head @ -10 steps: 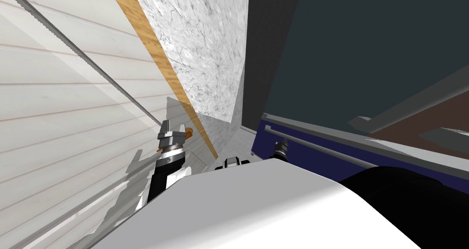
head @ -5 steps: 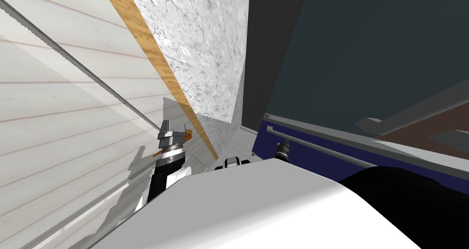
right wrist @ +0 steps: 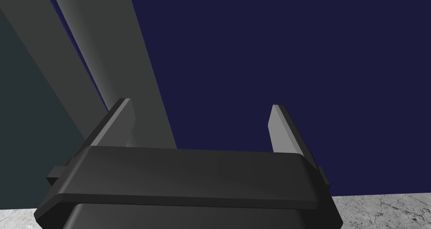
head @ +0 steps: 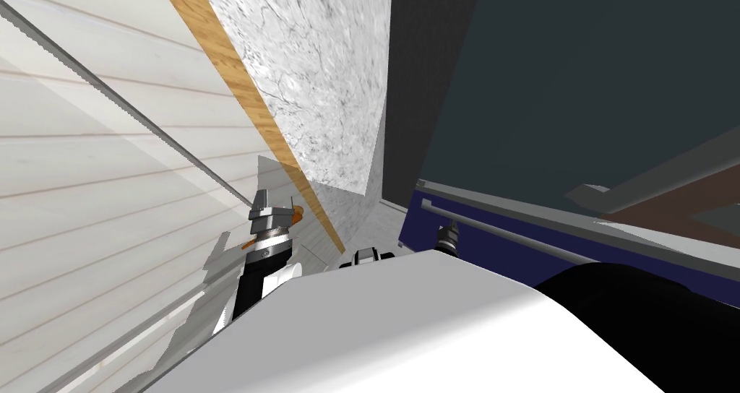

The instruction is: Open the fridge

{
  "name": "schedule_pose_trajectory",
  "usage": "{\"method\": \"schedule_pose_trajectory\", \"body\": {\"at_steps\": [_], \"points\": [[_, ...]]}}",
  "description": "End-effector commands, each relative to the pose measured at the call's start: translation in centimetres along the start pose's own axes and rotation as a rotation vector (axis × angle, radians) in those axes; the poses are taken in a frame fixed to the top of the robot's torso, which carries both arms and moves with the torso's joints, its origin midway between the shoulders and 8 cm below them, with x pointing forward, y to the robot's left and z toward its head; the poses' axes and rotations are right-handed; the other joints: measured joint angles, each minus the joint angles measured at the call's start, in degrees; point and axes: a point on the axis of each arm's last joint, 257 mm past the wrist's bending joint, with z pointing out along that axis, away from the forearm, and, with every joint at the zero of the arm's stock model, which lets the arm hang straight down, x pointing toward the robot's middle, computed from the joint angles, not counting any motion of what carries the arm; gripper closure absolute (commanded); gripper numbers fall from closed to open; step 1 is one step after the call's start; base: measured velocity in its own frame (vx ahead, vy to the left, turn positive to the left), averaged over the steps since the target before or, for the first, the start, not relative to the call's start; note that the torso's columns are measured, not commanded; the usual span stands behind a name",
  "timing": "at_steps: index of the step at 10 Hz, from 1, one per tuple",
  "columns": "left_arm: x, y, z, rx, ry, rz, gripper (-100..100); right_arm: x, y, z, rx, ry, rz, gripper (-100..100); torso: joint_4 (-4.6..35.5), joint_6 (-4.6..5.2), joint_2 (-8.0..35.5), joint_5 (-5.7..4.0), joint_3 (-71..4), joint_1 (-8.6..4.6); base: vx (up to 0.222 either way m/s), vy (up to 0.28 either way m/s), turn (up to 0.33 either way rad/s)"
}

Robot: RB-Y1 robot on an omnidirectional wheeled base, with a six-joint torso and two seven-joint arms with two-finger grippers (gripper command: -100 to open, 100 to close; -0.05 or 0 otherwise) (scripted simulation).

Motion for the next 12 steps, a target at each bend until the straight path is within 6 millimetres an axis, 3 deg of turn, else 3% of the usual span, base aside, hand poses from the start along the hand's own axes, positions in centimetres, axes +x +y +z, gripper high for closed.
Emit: {"method": "schedule_pose_trajectory", "body": {"at_steps": [1,6,9,12], "points": [[0.0,0.0,0.0,0.0,0.0,0.0,0,-2.4,-1.3,1.1,0.034,-0.046,0.012,-100,-0.01,-0.18,-0.04,-0.07,0.01,-0.05,-0.007,0.012,-0.005],[0.0,0.0,0.0,0.0,0.0,0.0,0,-2.4,-1.3,1.1,0.034,-0.046,0.012,-100,-0.07,0.25,0.12,-0.21,0.11,-0.4,0.002,0.0,0.018],[0.0,0.0,0.0,0.0,0.0,0.0,0,-3.1,-3.1,1.0,0.079,-0.082,-0.058,-100,-0.4,1.21,0.46,-0.93,0.42,-1.26,0.116,0.038,0.095],[0.0,0.1,-0.1,-0.003,0.0,-0.001,0,-3.2,-4.3,1.7,0.088,-0.097,-0.073,-100,-0.15,1.75,1.6,-1.05,1.09,-1.24,0.086,0.007,0.008]]}}
